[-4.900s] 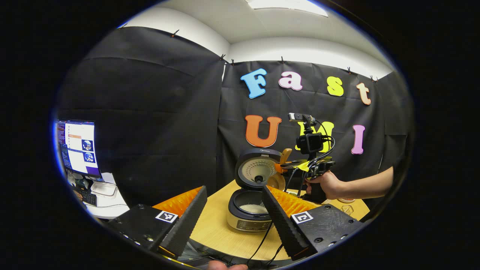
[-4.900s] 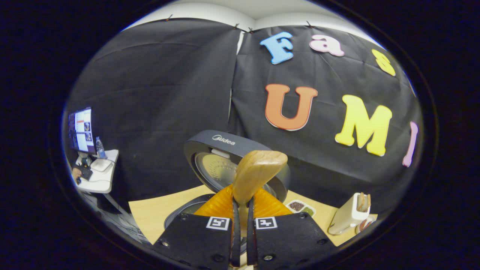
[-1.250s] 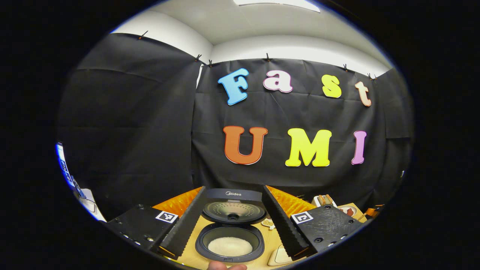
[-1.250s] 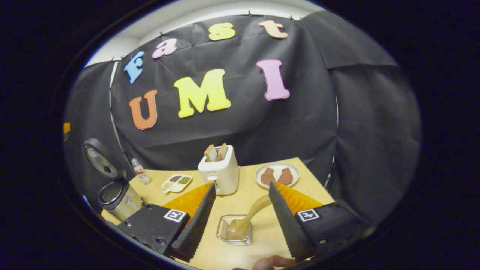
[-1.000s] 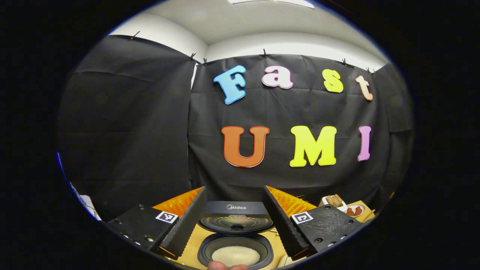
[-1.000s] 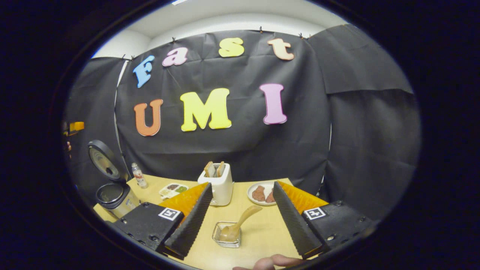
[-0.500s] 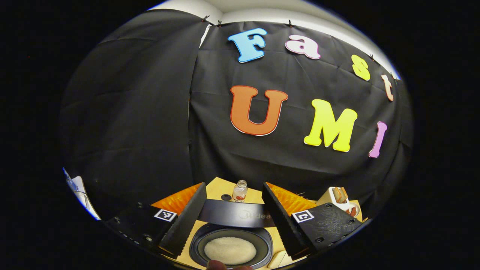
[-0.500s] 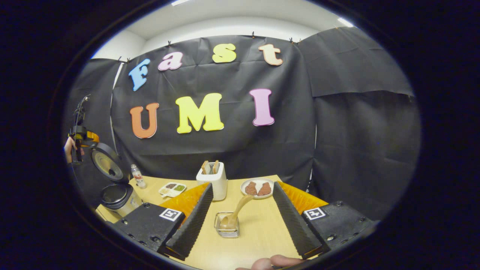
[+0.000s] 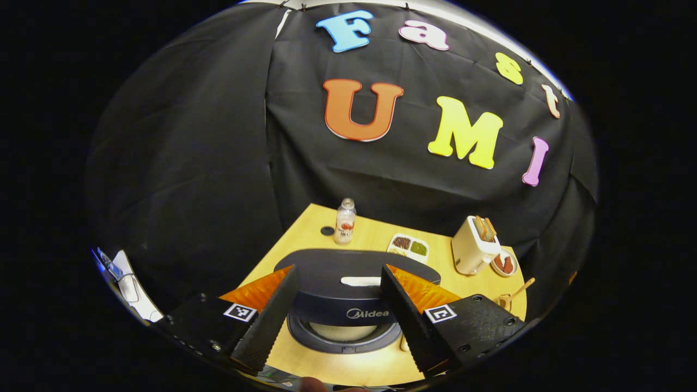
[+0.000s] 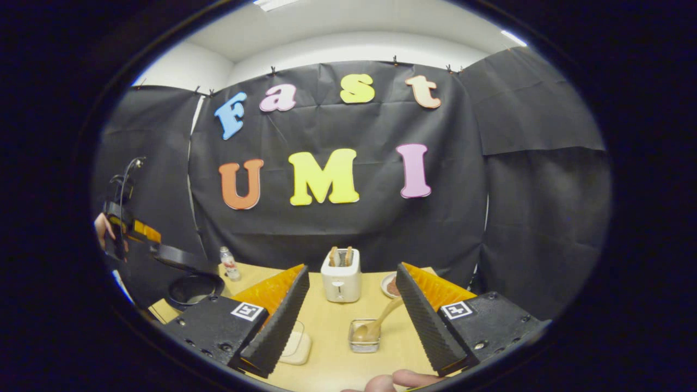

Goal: Close the left gripper, press the button to open the rice cooker; take a wooden spoon from the chopstick holder with the right hand, scoop a spoonful of rice and pour it into the rice cooker, then put the wooden spoon back into the chopstick holder.

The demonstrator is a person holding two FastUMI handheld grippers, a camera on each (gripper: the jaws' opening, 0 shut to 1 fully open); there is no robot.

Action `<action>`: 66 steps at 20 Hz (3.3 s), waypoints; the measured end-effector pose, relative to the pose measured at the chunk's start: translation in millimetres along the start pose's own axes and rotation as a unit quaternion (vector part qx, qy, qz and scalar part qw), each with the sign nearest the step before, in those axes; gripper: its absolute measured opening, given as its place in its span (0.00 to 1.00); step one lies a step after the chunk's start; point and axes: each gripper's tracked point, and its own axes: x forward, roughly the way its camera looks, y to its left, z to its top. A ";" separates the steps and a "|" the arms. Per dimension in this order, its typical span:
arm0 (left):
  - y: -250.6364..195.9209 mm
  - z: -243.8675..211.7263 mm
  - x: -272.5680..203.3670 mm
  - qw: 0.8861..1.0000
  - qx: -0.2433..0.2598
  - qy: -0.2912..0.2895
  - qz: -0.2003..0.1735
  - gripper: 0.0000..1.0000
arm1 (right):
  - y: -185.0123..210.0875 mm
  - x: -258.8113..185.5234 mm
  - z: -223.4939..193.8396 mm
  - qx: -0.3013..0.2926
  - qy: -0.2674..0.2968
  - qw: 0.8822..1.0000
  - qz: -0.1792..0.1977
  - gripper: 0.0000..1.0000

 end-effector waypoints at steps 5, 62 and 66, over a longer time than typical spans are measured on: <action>1.7 -59.0 7.5 0.998 0.031 0.052 0.005 0.97 | 14.1 -4.4 -0.3 -0.019 0.007 1.000 0.017 1.00; 7.5 -144.2 22.3 0.995 0.051 -0.085 0.009 0.99 | 161.2 -38.6 -16.4 -0.067 0.014 0.993 0.091 1.00; 7.9 -141.2 18.6 0.993 0.061 -0.100 0.007 0.98 | 149.4 -46.7 -4.3 -0.064 0.006 0.996 0.069 1.00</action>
